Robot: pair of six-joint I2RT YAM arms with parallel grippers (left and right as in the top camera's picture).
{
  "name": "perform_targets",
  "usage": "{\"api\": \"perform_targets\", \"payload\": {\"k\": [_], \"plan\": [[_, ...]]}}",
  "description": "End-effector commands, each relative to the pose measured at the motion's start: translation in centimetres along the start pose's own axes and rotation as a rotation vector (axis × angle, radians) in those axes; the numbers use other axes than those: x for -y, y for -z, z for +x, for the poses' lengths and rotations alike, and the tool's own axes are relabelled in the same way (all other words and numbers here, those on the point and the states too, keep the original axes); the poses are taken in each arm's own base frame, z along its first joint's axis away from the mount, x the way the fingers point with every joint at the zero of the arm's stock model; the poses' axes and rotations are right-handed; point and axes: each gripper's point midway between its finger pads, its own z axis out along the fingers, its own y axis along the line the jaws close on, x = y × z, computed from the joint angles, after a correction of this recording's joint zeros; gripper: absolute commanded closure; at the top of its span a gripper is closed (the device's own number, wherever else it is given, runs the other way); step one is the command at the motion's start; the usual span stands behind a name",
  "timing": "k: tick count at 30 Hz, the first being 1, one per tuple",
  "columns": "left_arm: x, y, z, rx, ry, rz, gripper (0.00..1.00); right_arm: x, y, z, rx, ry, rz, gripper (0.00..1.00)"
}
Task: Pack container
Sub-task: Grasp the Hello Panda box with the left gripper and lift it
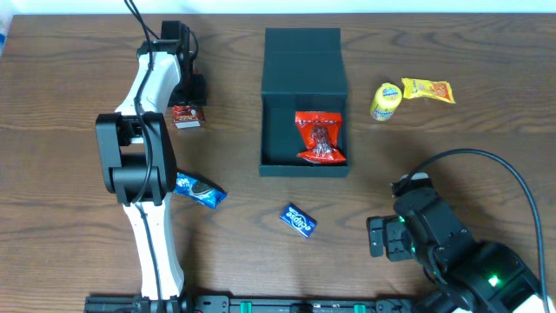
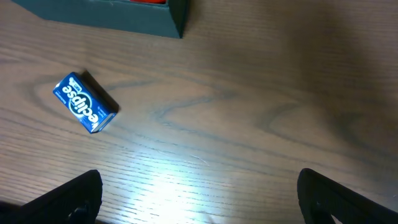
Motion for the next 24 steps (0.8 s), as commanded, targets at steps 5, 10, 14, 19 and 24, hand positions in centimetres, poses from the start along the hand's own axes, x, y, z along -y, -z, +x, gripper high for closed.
{"api": "perform_targets", "payload": {"k": [5, 10, 14, 19, 24], "plan": [[0.4, -0.4, 0.1, -0.014, -0.01, 0.004, 0.46, -0.1, 0.0, 0.0, 0.002, -0.013, 0.0, 0.01], [0.9, -0.3, 0.2, -0.017, -0.015, 0.023, 0.57, -0.1, 0.0, 0.0, 0.002, -0.013, 0.0, 0.01], [1.4, -0.3, 0.2, -0.017, -0.022, 0.032, 0.57, -0.1, 0.0, 0.0, 0.002, -0.013, 0.0, 0.01], [2.0, 0.0, 0.5, -0.026, -0.036, 0.033, 0.61, -0.1, 0.0, 0.0, 0.002, -0.013, 0.0, 0.01], [2.4, 1.3, 0.5, -0.014, -0.046, 0.036, 0.66, -0.1, 0.0, 0.0, 0.002, -0.013, 0.0, 0.01]]}}
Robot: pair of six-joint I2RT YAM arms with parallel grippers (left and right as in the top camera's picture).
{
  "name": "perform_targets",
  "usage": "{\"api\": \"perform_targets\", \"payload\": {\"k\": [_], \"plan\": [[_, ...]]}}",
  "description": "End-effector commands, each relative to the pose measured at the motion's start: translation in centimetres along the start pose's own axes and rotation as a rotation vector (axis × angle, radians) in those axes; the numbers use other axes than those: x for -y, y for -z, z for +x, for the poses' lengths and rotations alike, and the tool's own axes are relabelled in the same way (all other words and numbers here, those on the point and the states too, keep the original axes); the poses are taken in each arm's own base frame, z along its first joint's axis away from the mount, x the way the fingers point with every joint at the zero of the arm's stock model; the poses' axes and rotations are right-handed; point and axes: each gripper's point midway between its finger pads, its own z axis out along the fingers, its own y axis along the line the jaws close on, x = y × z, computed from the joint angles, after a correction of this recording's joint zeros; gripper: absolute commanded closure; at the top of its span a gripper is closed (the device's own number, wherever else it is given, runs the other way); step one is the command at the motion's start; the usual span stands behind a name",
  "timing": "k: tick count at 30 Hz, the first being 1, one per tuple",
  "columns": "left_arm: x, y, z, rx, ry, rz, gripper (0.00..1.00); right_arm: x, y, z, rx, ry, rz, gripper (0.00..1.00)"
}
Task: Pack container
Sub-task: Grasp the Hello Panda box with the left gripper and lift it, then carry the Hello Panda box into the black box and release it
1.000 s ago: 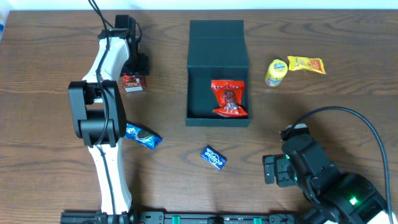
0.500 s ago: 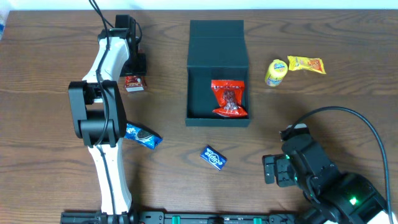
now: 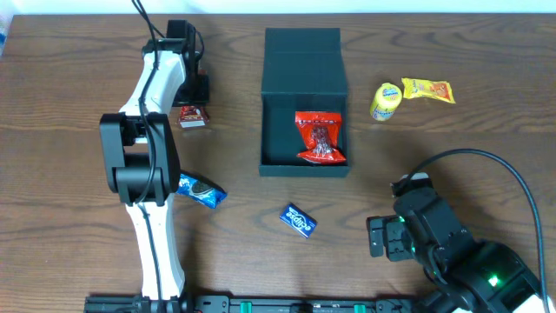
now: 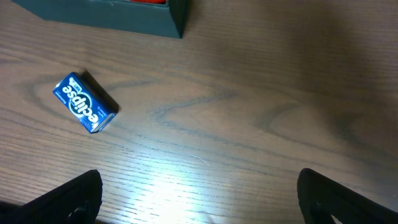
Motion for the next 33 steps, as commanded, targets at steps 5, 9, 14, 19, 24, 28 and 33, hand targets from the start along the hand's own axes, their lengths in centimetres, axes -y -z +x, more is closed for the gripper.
{"api": "perform_targets", "payload": {"k": [5, 9, 14, 19, 24, 28, 33], "plan": [[1.2, 3.6, -0.4, 0.043, -0.013, 0.033, 0.66, -0.1, 0.0, 0.0, 0.002, -0.012, 0.0, 0.01], [1.5, 6.7, -0.4, 0.083, -0.022, 0.038, 0.67, -0.1, 0.0, 0.0, 0.002, -0.012, 0.0, 0.01], [2.5, 12.1, -0.3, 0.162, -0.046, 0.051, 0.7, -0.1, 0.0, 0.0, 0.002, -0.012, 0.0, 0.01], [4.5, 17.5, 1.1, 0.231, -0.072, 0.07, 0.69, -0.1, 0.0, 0.0, 0.002, -0.012, 0.0, 0.01], [8.3, 20.9, 3.8, 0.247, -0.134, 0.076, 0.72, -0.1, 0.0, 0.0, 0.002, -0.012, 0.0, 0.01], [11.8, 22.0, 5.9, 0.248, -0.172, 0.054, 0.73, -0.1, 0.0, 0.0, 0.002, -0.012, 0.0, 0.01], [17.2, 22.4, 8.6, 0.239, -0.209, 0.096, 0.73, -0.1, 0.0, 0.0, 0.002, -0.012, 0.0, 0.01]]}}
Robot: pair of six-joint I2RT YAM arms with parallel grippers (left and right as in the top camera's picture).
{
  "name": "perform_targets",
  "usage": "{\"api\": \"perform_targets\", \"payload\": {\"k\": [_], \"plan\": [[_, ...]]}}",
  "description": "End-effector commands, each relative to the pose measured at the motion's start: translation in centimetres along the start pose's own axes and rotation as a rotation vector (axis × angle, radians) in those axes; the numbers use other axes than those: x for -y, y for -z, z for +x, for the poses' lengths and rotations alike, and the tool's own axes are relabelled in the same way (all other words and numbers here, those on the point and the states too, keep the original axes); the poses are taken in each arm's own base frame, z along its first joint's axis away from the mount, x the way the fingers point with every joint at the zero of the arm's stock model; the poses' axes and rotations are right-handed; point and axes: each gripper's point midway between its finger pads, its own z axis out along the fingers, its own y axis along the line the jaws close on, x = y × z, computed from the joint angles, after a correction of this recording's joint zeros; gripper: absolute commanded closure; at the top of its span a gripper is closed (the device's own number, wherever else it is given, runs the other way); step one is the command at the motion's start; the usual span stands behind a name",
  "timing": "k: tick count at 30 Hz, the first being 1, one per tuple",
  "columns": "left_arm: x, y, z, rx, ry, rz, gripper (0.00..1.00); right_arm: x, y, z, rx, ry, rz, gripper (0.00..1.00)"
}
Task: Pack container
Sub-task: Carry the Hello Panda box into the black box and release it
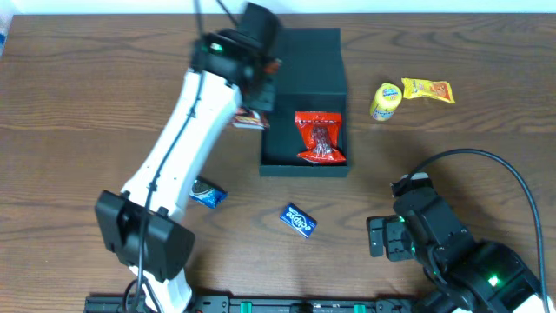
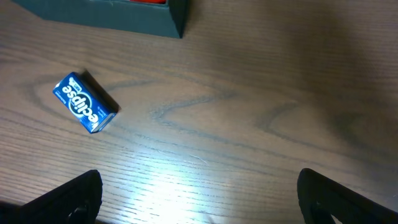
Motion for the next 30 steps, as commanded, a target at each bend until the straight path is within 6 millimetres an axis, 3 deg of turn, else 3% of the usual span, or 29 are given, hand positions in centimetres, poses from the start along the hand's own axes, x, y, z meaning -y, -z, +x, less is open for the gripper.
{"api": "perform_targets", "payload": {"k": [1, 6, 17, 30], "plan": [[2.6, 0.7, 0.3, 0.024, 0.045, -0.001, 0.73, -0.1, 0.0, 0.0, 0.002, -0.012, 0.0, 0.01], [4.7, -0.4, 1.0, -0.005, 0.109, 0.004, 0.73, -0.1, 0.0, 0.0, 0.002, -0.012, 0.0, 0.01], [5.3, -7.3, 2.5, -0.16, 0.139, -0.025, 0.73, -0.1, 0.0, 0.0, 0.002, -0.012, 0.0, 0.01], [3.8, -10.9, 2.6, -0.19, 0.177, -0.049, 0.73, -0.1, 0.0, 0.0, 0.002, -0.012, 0.0, 0.01]]}}
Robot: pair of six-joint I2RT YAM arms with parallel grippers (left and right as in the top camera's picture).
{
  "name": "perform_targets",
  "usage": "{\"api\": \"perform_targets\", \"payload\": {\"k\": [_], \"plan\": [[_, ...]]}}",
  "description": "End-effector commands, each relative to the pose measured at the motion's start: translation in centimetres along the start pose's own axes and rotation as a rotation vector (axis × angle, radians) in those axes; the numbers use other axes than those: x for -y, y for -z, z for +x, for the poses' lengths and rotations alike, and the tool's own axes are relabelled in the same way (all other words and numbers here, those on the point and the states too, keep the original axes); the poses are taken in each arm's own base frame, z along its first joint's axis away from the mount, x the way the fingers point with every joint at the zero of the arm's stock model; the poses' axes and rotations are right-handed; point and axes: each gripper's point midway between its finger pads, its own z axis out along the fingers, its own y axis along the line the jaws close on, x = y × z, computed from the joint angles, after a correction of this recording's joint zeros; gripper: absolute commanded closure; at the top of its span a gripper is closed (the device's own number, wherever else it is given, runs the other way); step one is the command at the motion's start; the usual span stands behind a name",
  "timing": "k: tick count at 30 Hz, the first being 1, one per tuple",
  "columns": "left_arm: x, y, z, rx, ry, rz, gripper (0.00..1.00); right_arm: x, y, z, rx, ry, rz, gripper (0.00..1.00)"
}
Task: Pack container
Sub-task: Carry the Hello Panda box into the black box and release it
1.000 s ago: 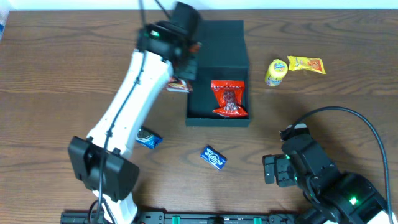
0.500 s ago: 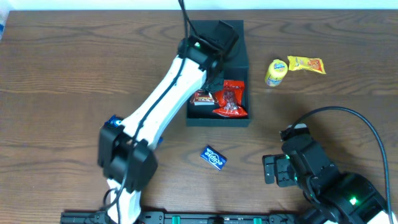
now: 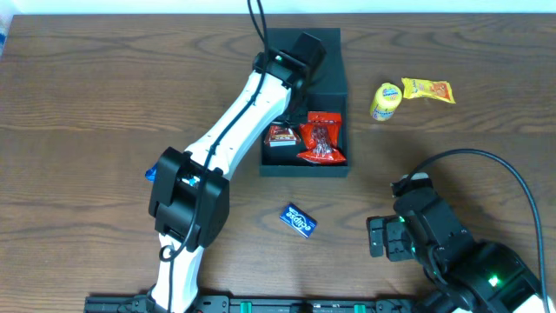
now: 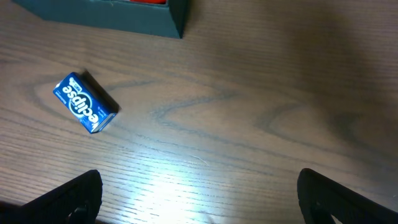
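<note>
The open black box [image 3: 304, 169] stands at the table's middle back, with a red snack bag [image 3: 321, 137] in its right half. Beside that bag, in the left half, is a small red-brown packet [image 3: 279, 136]. My left arm reaches over the box and its gripper [image 3: 284, 117] points down onto the packet, seemingly shut on it. A blue Eclipse gum box [image 3: 298, 220] [image 4: 86, 102] lies in front of the box. Low at the front right, my right gripper [image 3: 380, 236] [image 4: 199, 200] stands open over bare wood.
A yellow round sweet [image 3: 385, 101] and a yellow wrapped candy [image 3: 427, 89] lie to the right of the box. A blue corner of a cookie packet [image 3: 149, 174] shows beside the left arm's elbow. The box's corner [image 4: 124, 18] fills the top left of the right wrist view.
My left gripper has moved right with the red-brown packet, from just outside the box's left wall to inside its left half. The right arm has not moved.
My left gripper stood at the red-brown packet on the table at the far left, and a little later still there. Then it held the packet beside the box's left wall. Now the packet is inside the box next to the red bag.
</note>
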Motion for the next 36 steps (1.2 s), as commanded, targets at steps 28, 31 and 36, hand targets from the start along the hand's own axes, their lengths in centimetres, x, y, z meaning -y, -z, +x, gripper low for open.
{"api": "perform_targets", "payload": {"k": [28, 31, 36], "plan": [[-1.6, -6.8, 2.4, -0.052, 0.033, -0.015, 0.59, 0.0, 0.0, 0.0, 0.002, -0.013, 0.0, 0.01], [-1.6, -6.8, 2.4, -0.051, 0.033, -0.015, 0.56, -0.1, 0.0, 0.0, 0.002, -0.013, 0.0, 0.01], [-1.6, -6.4, 2.2, -0.043, 0.034, -0.011, 0.42, -0.1, 0.0, 0.0, 0.002, -0.013, 0.0, 0.01]]}}
